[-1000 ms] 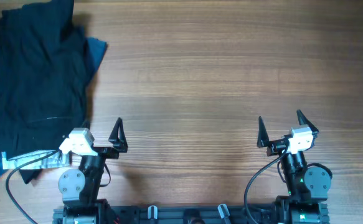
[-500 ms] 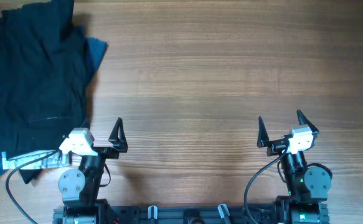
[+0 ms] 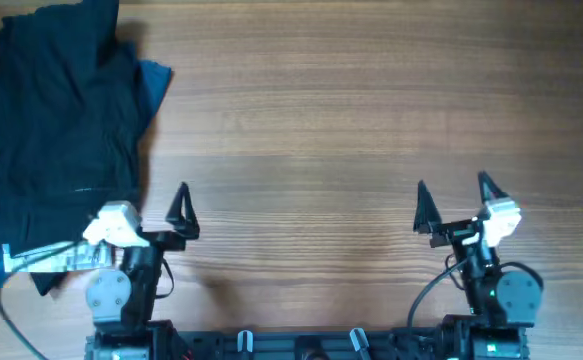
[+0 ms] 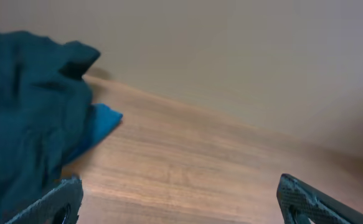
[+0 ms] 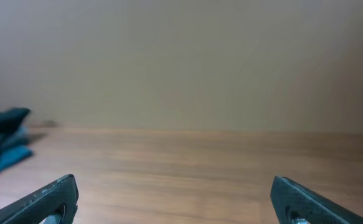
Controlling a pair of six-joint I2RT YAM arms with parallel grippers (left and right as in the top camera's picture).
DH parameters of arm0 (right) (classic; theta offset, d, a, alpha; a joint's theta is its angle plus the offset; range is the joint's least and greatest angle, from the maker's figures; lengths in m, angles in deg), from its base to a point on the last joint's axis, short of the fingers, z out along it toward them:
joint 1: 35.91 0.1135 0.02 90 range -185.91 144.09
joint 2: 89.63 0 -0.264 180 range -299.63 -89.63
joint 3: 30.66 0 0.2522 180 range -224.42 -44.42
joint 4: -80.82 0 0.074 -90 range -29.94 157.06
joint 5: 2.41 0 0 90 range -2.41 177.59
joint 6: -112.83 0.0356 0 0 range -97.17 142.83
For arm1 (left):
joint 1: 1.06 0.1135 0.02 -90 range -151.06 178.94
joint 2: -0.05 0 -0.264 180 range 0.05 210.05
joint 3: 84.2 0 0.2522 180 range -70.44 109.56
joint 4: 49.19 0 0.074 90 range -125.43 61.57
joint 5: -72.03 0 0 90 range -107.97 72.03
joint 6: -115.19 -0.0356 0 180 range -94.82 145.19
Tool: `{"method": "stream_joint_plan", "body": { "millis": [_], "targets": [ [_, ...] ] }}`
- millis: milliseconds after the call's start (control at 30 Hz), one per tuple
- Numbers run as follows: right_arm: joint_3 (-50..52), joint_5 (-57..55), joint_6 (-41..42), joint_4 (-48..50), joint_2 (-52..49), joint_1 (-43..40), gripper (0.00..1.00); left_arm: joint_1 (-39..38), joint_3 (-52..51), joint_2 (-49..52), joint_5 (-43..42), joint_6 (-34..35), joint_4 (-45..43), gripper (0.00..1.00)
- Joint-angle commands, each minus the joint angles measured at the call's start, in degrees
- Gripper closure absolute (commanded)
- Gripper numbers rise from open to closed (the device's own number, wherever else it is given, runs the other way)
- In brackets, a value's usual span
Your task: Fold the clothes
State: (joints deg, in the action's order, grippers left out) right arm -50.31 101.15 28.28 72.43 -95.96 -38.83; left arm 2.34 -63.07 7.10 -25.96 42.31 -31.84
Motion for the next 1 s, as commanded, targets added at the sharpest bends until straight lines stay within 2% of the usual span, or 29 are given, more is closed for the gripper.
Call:
{"method": "stream_joint_plan", "body": {
  "millis": [0, 100, 167, 300, 333, 467, 567, 600, 667, 800, 900, 967],
  "targets": [
    [-12.4, 4.7, 3.7, -0.6, -12.4, 0.2, 0.0, 0.3, 14.2, 15.3, 1.9, 1.6, 3.9, 0.0],
    [-25.6, 10.1, 3.7, -7.1, -28.2, 0.2, 0.0, 0.3, 29.1, 30.8, 1.9, 1.2, 11.5, 0.0],
    [-39.6, 14.3, 3.5, -16.6, -42.4, 0.2, 0.0, 0.3, 42.1, 42.5, 2.6, -0.9, 21.0, 0.0],
    [-63.2, 20.9, 3.5, -36.3, -64.5, 0.2, 0.0, 0.3, 63.4, 60.6, 1.4, -3.4, 40.5, 0.0],
    [-65.2, 21.7, 3.7, -36.4, -67.3, 0.2, 0.0, 0.3, 65.4, 63.4, -0.7, -3.4, 42.1, 0.0],
    [-65.5, 24.3, 9.7, -33.3, -73.7, 0.2, 0.0, 0.3, 65.5, 68.0, -3.8, -3.4, 42.3, 0.0],
    [-65.5, 24.4, 5.2, -33.3, -75.3, 0.2, 0.0, 1.6, 65.6, 68.4, -0.4, -2.1, 41.3, 0.01],
    [-65.5, 23.8, 4.1, -33.9, -75.3, 0.2, 0.0, 3.3, 65.7, 68.4, 2.3, 2.3, 42.2, 0.01],
    [-65.5, 20.2, 3.0, -35.6, -75.3, 0.2, 0.0, 10.3, 65.7, 68.8, 4.2, 7.7, 47.3, 0.03],
    [-65.5, 17.9, 0.5, -38.4, -75.5, 0.2, 0.0, 27.1, 65.7, 72.1, 4.2, 9.1, 54.7, 0.05],
    [-65.5, 17.9, 0.5, -39.1, -76.5, 0.2, 0.0, 35.1, 65.7, 76.6, 4.6, 9.6, 56.4, 0.04],
    [-65.5, 17.9, 0.6, -39.5, -77.6, 0.7, 0.0, 37.6, 65.7, 79.6, 9.5, 10.6, 55.8, 0.03]
  ]
}}
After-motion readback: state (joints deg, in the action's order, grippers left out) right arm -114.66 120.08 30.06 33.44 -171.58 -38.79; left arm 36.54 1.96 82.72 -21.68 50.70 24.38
